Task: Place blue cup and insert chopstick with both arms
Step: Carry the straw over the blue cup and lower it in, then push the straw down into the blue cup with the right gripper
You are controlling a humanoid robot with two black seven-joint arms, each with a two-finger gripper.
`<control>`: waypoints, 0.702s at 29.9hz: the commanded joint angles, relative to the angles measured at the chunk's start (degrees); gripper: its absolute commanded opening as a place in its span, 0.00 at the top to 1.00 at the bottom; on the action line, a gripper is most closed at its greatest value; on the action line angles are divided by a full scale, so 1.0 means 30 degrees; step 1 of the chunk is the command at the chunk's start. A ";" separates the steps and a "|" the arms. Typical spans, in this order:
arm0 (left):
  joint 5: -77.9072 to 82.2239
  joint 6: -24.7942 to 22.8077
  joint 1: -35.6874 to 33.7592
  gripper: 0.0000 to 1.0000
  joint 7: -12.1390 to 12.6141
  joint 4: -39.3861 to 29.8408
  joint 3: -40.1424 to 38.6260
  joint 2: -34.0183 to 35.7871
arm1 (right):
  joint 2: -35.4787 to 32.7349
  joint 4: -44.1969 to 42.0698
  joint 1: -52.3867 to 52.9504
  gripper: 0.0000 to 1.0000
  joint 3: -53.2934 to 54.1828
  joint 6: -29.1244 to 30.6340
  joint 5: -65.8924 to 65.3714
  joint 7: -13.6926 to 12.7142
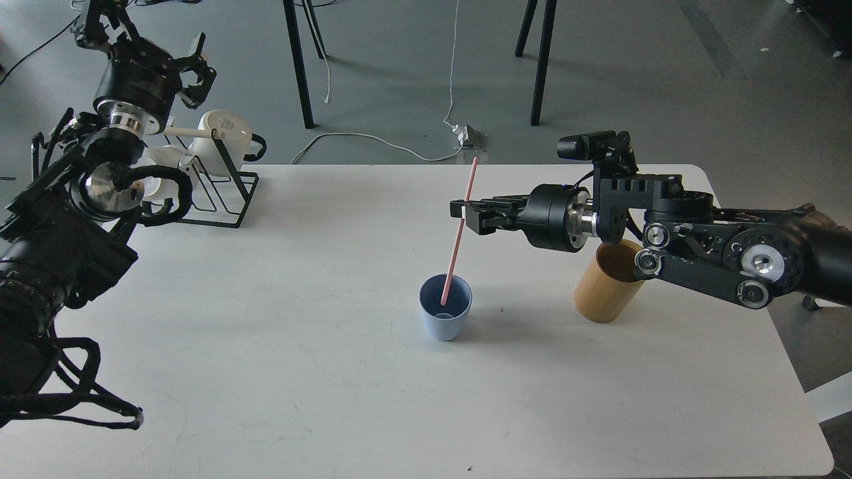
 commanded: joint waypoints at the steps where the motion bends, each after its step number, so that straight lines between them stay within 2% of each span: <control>1: 0.0017 -0.0001 -0.0003 0.01 0.0002 -0.0001 0.0030 0.0025 | 0.0207 -0.0116 0.0023 0.99 -0.0600 -0.0023 -0.0004 0.0001; 21: -0.0012 -0.0001 0.0026 0.01 0.0002 -0.0001 0.0030 -0.0004 | 0.1320 -0.0673 -0.0973 0.93 -0.0719 -0.0023 0.0026 0.0001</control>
